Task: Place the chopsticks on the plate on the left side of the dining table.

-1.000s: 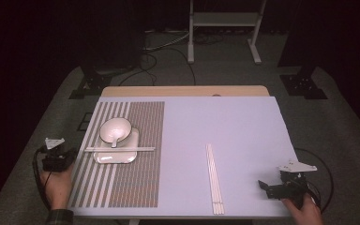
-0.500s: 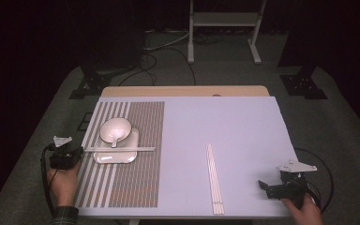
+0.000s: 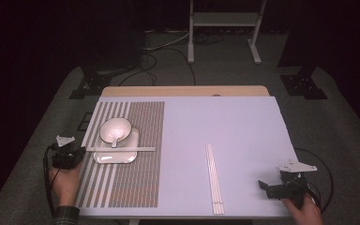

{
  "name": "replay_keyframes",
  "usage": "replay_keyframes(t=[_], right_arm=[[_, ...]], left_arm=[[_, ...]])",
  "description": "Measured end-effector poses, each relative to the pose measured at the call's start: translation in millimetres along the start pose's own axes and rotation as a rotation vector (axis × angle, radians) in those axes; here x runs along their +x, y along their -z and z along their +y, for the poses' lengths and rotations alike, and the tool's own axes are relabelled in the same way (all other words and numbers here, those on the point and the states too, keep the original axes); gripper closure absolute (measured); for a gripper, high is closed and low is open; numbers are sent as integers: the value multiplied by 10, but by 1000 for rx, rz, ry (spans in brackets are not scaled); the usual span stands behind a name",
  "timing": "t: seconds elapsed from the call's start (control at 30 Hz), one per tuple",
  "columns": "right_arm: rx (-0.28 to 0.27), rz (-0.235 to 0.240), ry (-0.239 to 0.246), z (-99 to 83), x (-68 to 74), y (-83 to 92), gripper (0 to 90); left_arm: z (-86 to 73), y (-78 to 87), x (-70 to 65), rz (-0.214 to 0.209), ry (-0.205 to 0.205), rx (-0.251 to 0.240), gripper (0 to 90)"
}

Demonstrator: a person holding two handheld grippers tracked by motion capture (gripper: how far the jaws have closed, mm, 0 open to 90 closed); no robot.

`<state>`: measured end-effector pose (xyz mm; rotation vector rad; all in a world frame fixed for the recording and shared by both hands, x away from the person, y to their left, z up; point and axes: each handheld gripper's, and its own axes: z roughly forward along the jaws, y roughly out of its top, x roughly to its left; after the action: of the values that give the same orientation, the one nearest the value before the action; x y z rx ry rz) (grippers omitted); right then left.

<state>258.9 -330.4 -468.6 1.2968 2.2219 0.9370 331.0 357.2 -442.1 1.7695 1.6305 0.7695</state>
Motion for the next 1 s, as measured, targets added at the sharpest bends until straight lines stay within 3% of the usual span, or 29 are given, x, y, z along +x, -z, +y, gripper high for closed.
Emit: replay_keyframes(t=[0.2, 0.47, 0.77, 1.0], right_arm=[[0, 0, 0, 0, 0, 0, 0], [-1, 0, 0, 0, 0, 0, 0], [0, 0, 0, 0, 0, 0, 0], [0, 0, 0, 0, 0, 0, 0]], left_arm=[[-11, 66, 63, 6, 16, -13, 895], [-65, 231, 60, -31, 9, -15, 813], [-127, 388, 16, -75, -7, -6, 666], [-183, 530, -92, -106, -29, -8, 547]])
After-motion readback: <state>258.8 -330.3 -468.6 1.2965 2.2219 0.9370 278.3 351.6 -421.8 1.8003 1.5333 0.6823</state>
